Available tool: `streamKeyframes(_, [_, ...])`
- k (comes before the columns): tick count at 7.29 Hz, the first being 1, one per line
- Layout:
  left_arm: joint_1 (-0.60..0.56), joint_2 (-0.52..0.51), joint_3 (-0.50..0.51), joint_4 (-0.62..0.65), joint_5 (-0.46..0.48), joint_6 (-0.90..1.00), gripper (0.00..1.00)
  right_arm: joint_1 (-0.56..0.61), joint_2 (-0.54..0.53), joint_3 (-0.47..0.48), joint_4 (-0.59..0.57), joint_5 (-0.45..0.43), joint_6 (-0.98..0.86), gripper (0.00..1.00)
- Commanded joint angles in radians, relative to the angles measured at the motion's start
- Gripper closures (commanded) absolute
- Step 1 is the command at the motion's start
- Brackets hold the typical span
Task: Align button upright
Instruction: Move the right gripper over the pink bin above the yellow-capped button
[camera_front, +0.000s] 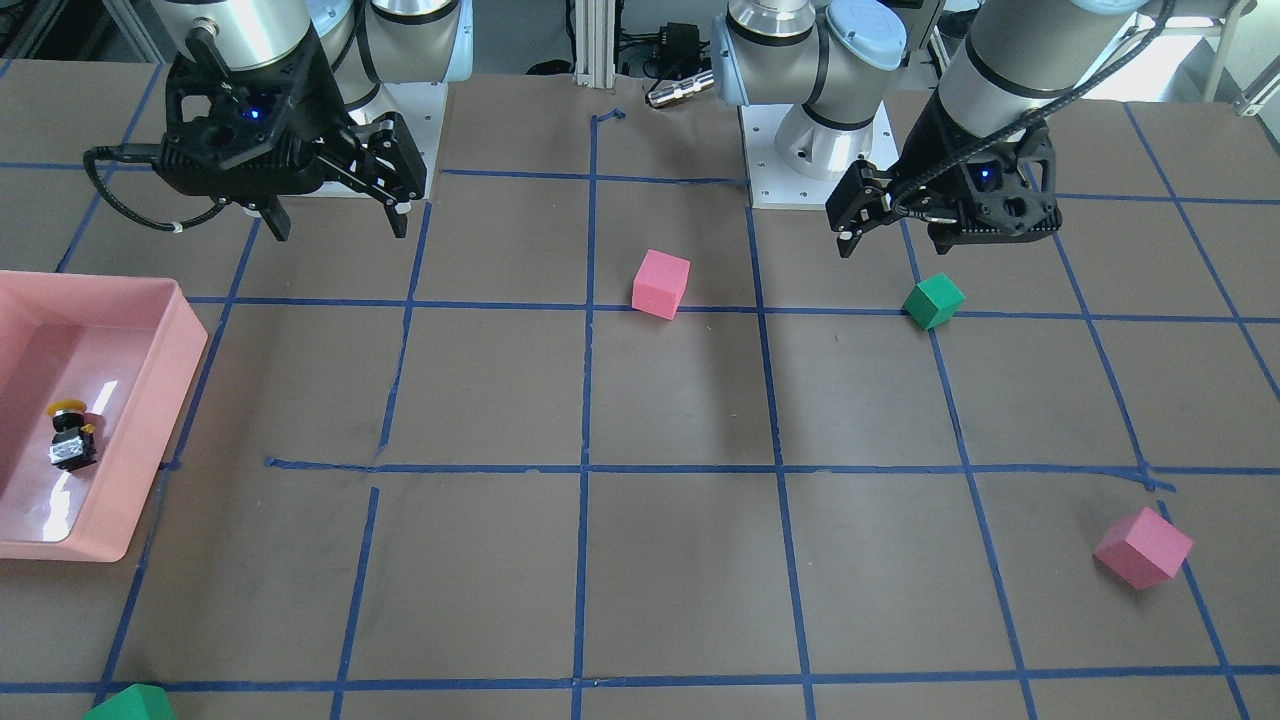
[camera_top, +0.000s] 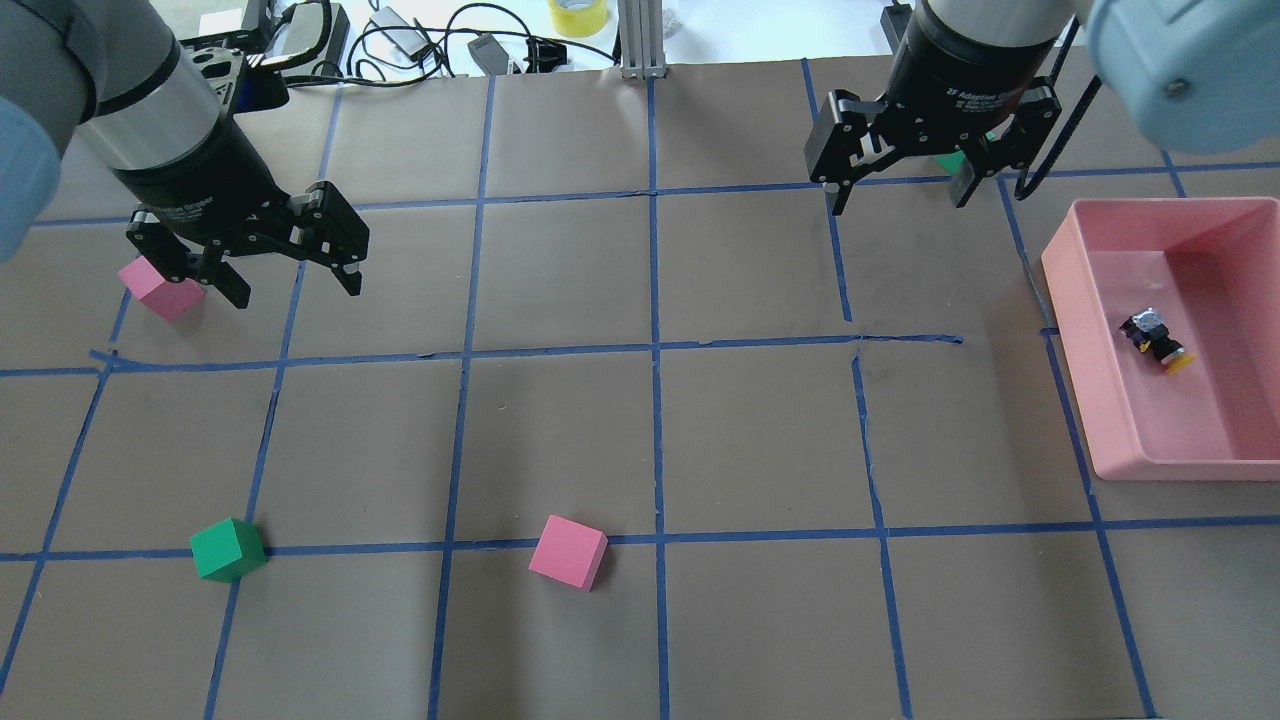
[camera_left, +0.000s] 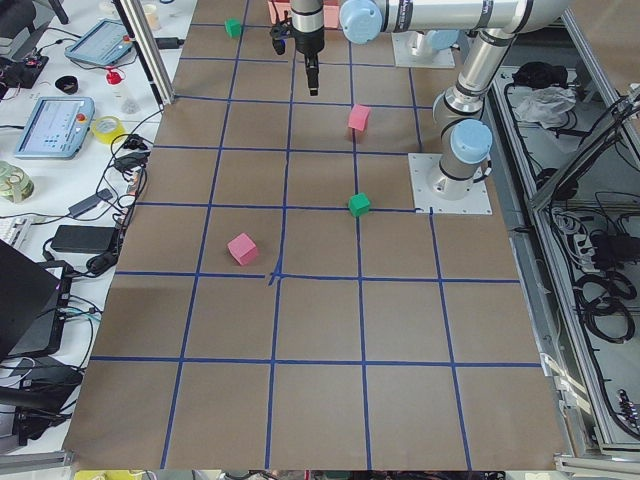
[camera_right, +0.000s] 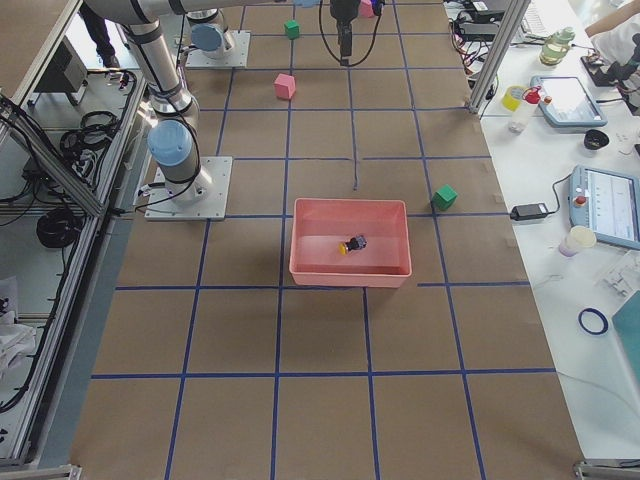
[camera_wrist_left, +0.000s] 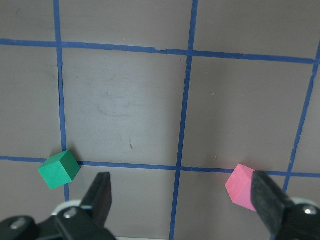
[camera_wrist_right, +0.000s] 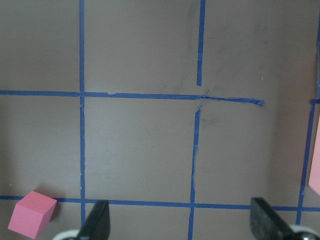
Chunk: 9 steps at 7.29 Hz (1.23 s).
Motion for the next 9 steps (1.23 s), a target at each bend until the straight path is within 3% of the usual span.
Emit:
streamKeyframes(1, [0.0,0.0,-0.001,-0.002,0.0,-0.001,0.0,-0.022,0.02,0.019,-0.008,-0.001,-0.005,0.0])
streamKeyframes(3, [0.0,0.0,0.001,-0.003,0.002,0.001,0.0,-0.17,0.042,0.034,0.003,-0.006,-0.046,0.0])
streamKeyframes(5, [0.0,0.002,0.001,-0.003,0.003,0.001,0.0,-0.4,0.075,0.095,-0.014,-0.001,-0.242,0.0])
streamKeyframes(7, [0.0,0.003,0.008,0.0,0.003,0.001,0.0,-0.563,0.163,0.137,-0.197,-0.041,-0.426,0.0])
streamKeyframes(9, [0.0,0.003,0.01,0.0,0.003,0.001,0.0,-0.605,0.213,0.196,-0.356,-0.07,-0.496,0.0])
